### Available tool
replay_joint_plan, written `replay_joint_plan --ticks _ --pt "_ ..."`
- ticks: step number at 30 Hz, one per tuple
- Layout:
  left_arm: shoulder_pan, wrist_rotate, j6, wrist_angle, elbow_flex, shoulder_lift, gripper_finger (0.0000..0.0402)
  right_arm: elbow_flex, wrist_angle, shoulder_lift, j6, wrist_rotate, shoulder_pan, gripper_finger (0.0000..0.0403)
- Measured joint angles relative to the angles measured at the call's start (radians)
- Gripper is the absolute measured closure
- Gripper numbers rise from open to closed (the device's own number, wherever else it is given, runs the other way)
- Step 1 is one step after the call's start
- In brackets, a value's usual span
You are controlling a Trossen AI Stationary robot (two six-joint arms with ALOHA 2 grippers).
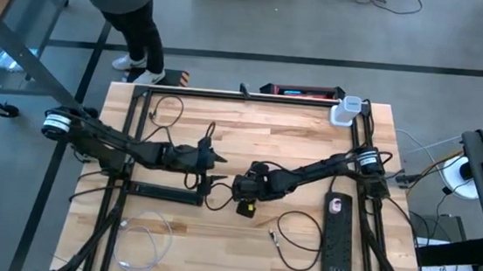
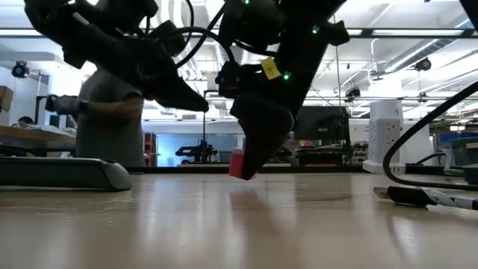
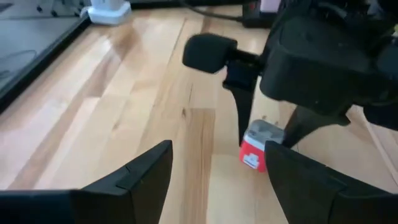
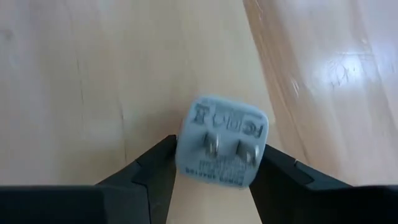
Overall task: Insert USB
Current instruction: Insert the white charger cable into the red charger adapter
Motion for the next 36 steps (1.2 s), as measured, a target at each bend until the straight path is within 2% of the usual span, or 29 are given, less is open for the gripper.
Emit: replay_joint_plan --ticks 7,11,17,27,32,36 --pt "0.000 0.025 0.010 -0.015 0.000 0.033 0.0177 -0.002 0.024 0.014 -0.050 -0.009 -0.020 0.0245" --pt "-0.001 0.041 0.071 -0.013 0.000 0.024 0.0187 -0.001 0.052 0.014 -0.096 -0.009 -0.030 0.0245" --pt "0.001 0.041 0.116 0.012 0.000 0.011 0.0200 0.002 0.067 0.014 -0.124 0.002 -0.040 0.0216" --pt "0.000 0.056 0.078 0.013 0.000 0.011 0.0210 0.002 0.159 -0.013 -0.154 0.001 -0.034 0.0151" --pt "-0.001 0.074 0.015 0.011 0.000 0.012 0.0200 -0.011 0.162 -0.065 -0.171 0.004 -0.021 0.0136" --pt "-0.001 0.073 -0.029 0.004 0.000 0.012 0.0180 -0.052 0.161 -0.130 -0.198 0.087 0.009 0.0139"
